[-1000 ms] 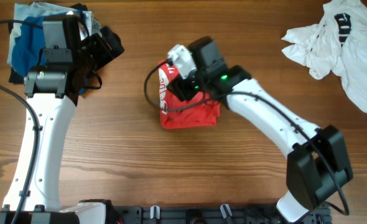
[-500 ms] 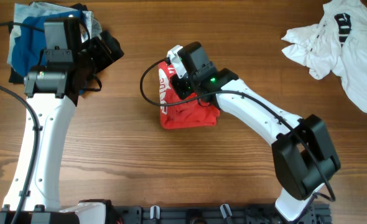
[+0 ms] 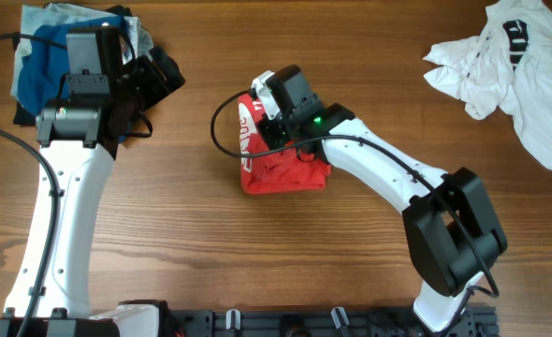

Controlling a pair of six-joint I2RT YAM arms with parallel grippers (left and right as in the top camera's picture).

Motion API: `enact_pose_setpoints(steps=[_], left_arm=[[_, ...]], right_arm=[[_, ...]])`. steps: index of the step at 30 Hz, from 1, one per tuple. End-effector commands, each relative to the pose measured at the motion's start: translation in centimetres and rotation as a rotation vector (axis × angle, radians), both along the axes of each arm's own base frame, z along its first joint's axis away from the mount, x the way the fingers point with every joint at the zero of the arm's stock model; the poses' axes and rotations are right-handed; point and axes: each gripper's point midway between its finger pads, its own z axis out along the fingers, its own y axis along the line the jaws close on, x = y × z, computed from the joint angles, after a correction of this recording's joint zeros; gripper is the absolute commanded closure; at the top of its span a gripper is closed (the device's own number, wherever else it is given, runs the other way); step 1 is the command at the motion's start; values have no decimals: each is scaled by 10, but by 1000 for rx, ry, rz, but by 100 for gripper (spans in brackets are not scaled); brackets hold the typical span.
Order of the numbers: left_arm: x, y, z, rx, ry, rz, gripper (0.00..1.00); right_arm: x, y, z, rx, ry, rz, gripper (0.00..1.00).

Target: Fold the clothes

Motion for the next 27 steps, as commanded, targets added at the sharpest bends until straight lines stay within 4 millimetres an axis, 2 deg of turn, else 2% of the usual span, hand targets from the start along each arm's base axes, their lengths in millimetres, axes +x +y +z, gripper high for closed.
enact_pose_setpoints(steps=[1, 8, 12, 13, 14, 15, 21, 23, 27], left_arm=[[1, 5, -2, 4, 7, 19, 0], [1, 5, -3, 5, 9, 19, 0], [1, 5, -3, 5, 10, 19, 0], [1, 5, -3, 5, 10, 19, 0], [1, 5, -3, 5, 10, 19, 0], [1, 5, -3, 5, 10, 19, 0], [1, 5, -5, 5, 17, 19, 0], [2, 5, -7, 7, 20, 16, 0], [3, 7, -9, 31, 25, 7, 0]], right_arm=[[24, -24, 6, 48, 38, -129, 96], [62, -75, 25, 161, 58, -210, 96], [81, -91, 36, 231, 17, -207, 96], [85, -92, 39, 246, 1, -205, 88], [89, -92, 42, 255, -18, -205, 76], [93, -92, 44, 261, -35, -205, 73], [108, -103, 47, 266, -77, -293, 44], [103, -100, 47, 281, -47, -270, 38], [68, -83, 48, 287, 117, -164, 27]])
